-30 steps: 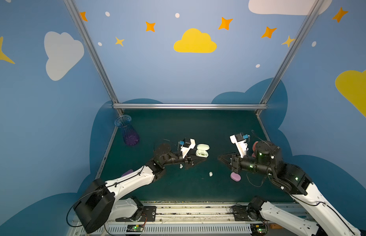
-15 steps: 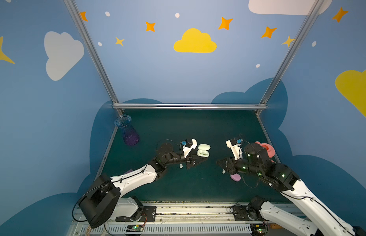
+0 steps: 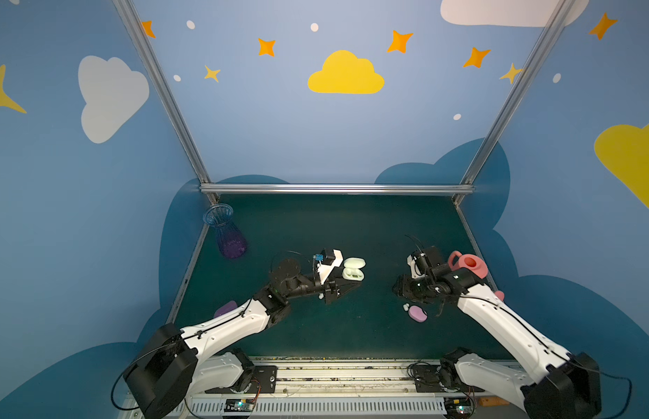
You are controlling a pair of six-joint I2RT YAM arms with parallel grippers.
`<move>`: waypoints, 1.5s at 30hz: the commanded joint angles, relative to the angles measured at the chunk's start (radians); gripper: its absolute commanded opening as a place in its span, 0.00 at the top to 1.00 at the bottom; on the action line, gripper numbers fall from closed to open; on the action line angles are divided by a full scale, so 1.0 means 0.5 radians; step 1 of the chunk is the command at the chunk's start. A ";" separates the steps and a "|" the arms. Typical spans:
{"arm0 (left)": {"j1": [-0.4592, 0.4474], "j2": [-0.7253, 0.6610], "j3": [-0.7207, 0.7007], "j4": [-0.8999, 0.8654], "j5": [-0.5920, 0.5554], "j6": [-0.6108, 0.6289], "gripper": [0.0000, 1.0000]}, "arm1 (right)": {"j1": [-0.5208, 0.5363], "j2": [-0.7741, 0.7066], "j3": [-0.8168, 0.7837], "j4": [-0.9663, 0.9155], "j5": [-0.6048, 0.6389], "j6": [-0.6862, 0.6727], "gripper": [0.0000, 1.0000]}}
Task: Insert wireless bluetooth earbuds into charging case
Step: Move a wireless bluetooth earbud to the bottom-center of the table.
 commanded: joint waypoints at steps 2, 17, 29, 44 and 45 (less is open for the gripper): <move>0.006 -0.047 -0.023 -0.018 -0.031 -0.014 0.97 | -0.016 0.199 -0.015 -0.014 0.097 -0.015 0.38; 0.006 -0.103 -0.053 -0.031 -0.063 0.016 0.97 | -0.027 0.695 -0.033 0.109 0.164 -0.074 0.37; 0.006 -0.105 -0.053 -0.039 -0.078 0.025 0.97 | 0.038 0.702 -0.045 0.218 -0.037 -0.051 0.43; 0.009 -0.115 -0.044 -0.053 -0.080 0.025 0.97 | 0.206 0.518 0.054 0.148 -0.087 -0.008 0.41; 0.007 -0.110 -0.044 -0.054 -0.079 0.024 0.97 | 0.190 0.514 0.055 0.123 -0.065 -0.018 0.41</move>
